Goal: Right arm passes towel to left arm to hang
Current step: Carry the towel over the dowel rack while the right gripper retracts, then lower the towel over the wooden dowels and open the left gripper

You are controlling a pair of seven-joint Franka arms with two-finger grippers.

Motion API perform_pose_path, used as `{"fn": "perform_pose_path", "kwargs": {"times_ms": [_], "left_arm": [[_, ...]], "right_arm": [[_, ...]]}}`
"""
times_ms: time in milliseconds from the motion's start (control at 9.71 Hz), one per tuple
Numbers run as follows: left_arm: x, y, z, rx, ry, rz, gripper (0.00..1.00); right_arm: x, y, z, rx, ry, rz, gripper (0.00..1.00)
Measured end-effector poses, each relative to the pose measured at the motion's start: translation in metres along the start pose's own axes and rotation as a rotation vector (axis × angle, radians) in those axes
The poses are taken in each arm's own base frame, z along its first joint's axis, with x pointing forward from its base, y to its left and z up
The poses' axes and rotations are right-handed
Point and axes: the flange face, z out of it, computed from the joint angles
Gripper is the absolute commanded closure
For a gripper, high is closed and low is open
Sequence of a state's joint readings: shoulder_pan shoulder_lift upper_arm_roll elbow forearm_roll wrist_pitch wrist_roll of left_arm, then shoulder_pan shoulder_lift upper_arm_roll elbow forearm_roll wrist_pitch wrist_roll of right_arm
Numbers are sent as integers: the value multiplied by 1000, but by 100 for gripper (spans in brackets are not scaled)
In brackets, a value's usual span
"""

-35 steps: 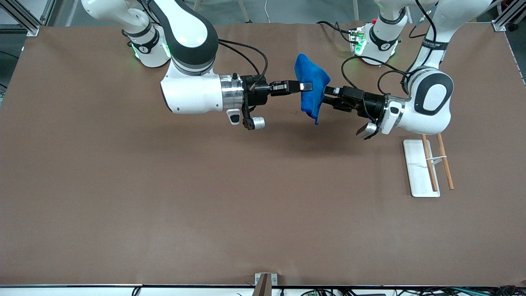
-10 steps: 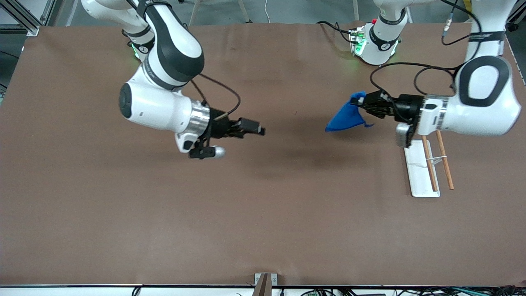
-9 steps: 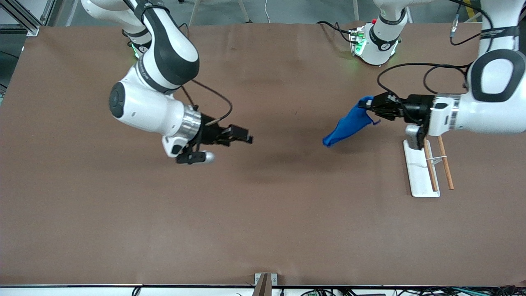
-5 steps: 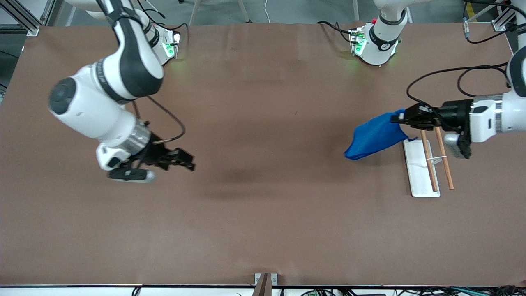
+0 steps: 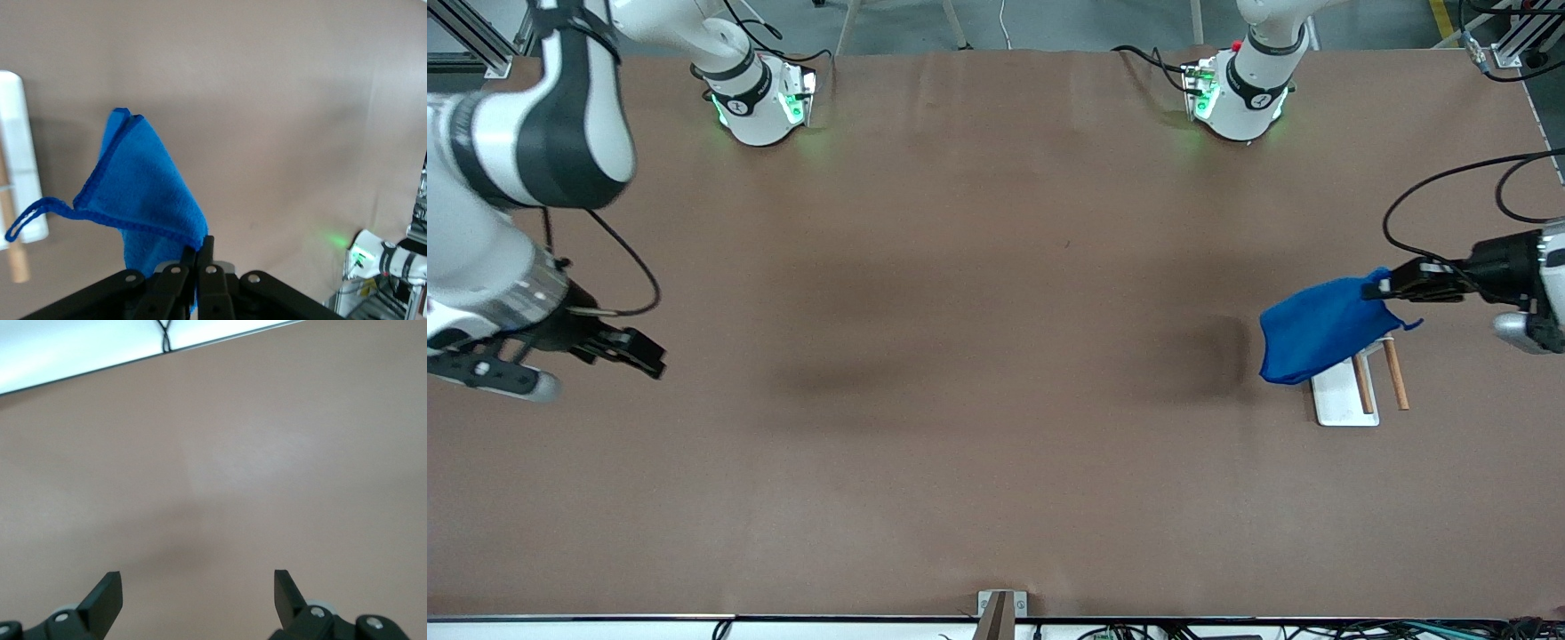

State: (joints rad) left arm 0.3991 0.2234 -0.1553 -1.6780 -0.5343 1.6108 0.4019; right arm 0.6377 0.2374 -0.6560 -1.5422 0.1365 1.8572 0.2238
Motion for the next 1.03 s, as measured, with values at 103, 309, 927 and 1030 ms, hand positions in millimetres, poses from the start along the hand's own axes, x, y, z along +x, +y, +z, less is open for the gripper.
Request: {"fn": "perform_pose_path", "kwargs": {"times_ms": [103,309,927,1030], "left_arm": [[0,-24,-5,25,-2,4,100],[2,-71,-11,62,-10,-5,100],[-38,-177,-48,104,7,-31,99],[-41,-191,-46,104,3,-32,99]], "right_arm": [[-2,25,-18,15,-22,21,0],[-14,70,-51,41,-78,37,0],[-69,133,-148,-14,-91,-52,0],[-66,137,-145,-16,-97,-52,0]]}}
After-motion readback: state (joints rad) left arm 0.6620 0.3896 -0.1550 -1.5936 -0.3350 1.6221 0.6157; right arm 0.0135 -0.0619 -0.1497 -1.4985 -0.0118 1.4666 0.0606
